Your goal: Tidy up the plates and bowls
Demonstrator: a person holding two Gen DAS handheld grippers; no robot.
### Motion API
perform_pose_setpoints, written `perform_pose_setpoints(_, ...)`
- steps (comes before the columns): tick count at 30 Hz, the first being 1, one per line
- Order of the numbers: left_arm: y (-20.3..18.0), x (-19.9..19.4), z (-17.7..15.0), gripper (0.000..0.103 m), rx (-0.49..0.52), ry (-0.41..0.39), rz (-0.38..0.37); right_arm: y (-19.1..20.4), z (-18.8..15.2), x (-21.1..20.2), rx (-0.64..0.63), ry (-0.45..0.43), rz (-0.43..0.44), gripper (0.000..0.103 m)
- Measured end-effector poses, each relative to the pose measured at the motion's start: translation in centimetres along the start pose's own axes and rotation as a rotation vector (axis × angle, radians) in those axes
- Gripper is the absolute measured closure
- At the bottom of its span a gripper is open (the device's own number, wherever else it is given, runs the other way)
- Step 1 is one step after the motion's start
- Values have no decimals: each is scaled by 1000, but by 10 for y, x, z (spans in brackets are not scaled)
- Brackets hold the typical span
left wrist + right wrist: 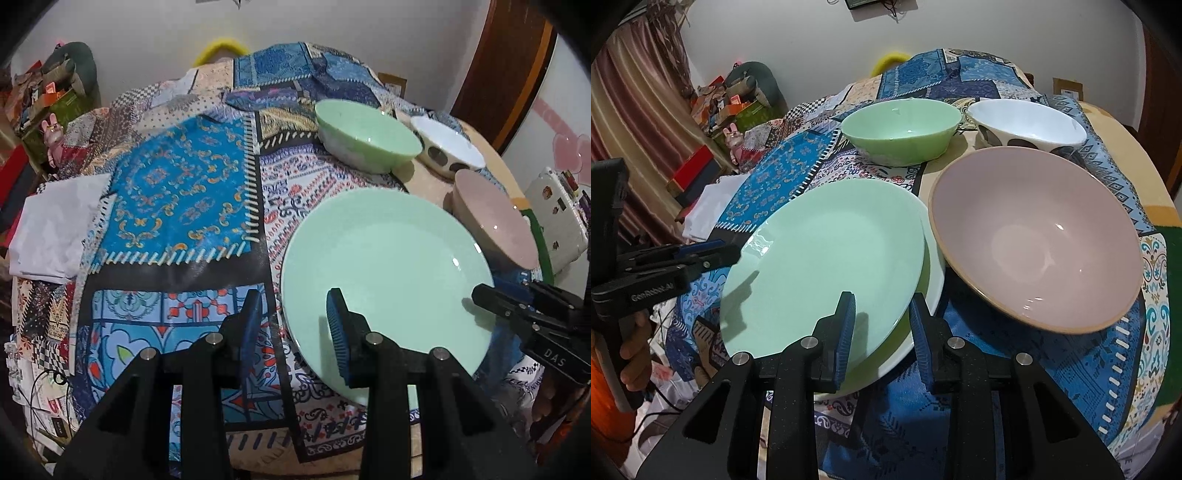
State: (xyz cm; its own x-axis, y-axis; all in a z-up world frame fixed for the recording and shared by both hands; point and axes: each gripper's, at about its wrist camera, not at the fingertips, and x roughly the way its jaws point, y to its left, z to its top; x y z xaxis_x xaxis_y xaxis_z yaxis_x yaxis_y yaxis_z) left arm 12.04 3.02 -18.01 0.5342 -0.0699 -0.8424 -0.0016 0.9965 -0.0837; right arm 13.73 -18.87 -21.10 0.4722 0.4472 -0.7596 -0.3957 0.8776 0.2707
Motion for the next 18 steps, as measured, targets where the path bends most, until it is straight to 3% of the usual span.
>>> perform_pose_setpoints(7, -11, -30, 9, 65, 17, -78, -25, -4, 1, -17, -1, -32, 1, 74)
perform_pose_setpoints(18, -63, -58, 29, 30, 112, -207, -70, -13, 19, -69, -25, -186, -64, 73)
